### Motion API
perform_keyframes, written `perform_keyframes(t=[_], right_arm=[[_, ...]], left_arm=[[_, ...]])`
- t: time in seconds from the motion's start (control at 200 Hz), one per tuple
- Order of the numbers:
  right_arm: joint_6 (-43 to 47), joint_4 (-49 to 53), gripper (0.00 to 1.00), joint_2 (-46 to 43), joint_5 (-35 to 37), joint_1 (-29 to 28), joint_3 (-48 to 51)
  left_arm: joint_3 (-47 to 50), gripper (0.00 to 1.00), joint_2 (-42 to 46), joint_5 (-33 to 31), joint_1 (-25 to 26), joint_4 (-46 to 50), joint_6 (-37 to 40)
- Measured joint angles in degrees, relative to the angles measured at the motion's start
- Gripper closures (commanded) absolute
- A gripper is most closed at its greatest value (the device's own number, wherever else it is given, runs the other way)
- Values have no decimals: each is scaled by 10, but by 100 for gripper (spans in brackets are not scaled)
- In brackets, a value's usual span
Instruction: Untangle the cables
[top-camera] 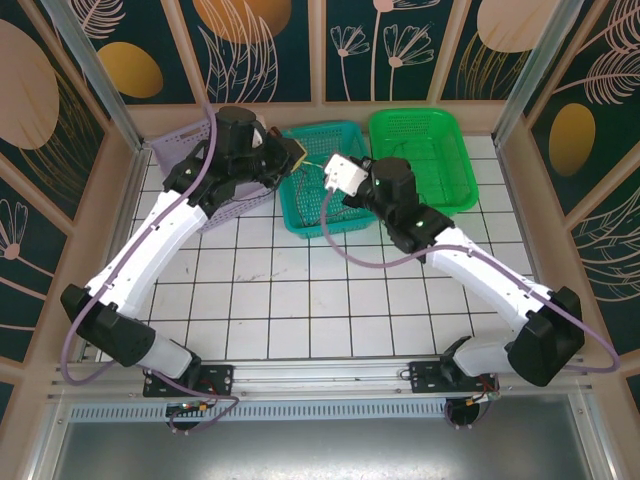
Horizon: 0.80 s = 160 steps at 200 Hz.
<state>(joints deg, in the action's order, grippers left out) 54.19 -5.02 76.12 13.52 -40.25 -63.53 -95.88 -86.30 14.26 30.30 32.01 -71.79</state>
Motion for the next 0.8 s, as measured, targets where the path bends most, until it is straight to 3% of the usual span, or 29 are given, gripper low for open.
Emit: perform_keyframes(t=[0.225, 0.36, 0.566, 0.801], right_arm=[[74, -50, 100, -24, 49, -32, 16], [45, 16, 100, -29, 39, -54, -30], [-132, 214, 100, 9, -114, -39, -200], [-301, 247, 100, 39, -284, -2, -242]], left_arm=[[-129, 100, -37, -33, 0, 137, 84], [-191, 100, -50, -58, 0, 187, 132], [-250, 100, -54, -106, 0, 206, 193], [-370, 100, -108, -130, 0, 263, 261]])
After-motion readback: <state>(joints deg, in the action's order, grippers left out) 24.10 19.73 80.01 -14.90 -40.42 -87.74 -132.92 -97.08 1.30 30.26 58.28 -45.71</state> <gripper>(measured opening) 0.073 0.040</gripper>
